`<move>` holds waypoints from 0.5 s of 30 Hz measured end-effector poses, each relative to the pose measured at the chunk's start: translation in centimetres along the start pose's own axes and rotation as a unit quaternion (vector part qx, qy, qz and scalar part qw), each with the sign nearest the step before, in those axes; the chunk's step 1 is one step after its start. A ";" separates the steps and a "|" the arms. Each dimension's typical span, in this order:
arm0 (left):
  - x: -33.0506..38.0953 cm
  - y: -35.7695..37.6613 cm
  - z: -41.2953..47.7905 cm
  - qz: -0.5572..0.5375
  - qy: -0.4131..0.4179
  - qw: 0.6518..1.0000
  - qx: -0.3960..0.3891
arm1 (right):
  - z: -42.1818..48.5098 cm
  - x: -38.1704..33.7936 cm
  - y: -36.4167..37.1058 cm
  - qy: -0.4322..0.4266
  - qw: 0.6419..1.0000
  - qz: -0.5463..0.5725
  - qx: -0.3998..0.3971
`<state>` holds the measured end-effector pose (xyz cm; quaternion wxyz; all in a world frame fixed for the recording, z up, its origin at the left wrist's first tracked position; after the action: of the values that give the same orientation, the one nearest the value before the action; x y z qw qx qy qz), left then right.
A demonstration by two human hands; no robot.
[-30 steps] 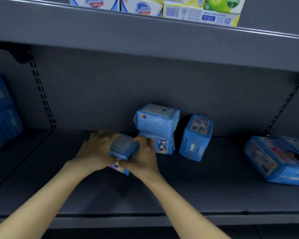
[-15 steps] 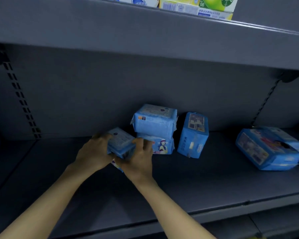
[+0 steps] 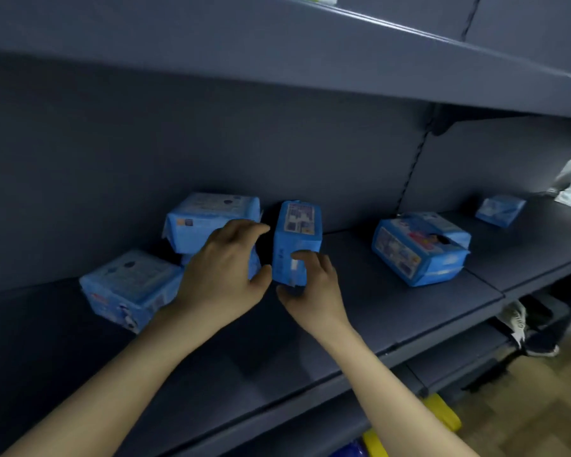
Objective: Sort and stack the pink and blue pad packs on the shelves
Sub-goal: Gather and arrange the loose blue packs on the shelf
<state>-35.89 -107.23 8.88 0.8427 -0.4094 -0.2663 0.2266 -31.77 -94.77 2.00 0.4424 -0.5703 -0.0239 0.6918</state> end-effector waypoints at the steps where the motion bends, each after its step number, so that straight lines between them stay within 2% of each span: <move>1: 0.8 0.8 0.4 -0.006 0.002 1.000 -0.006 | 0.4 0.7 -0.9 0.004 1.000 -0.004 0.006; 7: 3.7 6.2 2.8 0.007 -0.019 0.999 -0.044 | 2.5 4.4 -4.1 0.011 1.000 -0.011 -0.022; 15: 3.4 11.3 5.1 0.033 -0.166 0.985 -0.034 | 4.6 7.3 -5.0 -0.004 0.994 -0.003 -0.110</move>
<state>-38.43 -95.96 3.33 0.7642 -0.4032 -0.3968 0.3097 -32.30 -84.84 0.66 0.3786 -0.6130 -0.1030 0.6858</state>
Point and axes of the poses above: each hand's wrist, its own z-axis towards the middle knuckle, its own y-axis out of the palm, x = y × z, the point moved 10 cm from there along z, towards the middle knuckle, and after that the axes turned 12 degrees about z, right-handed, at the moved point
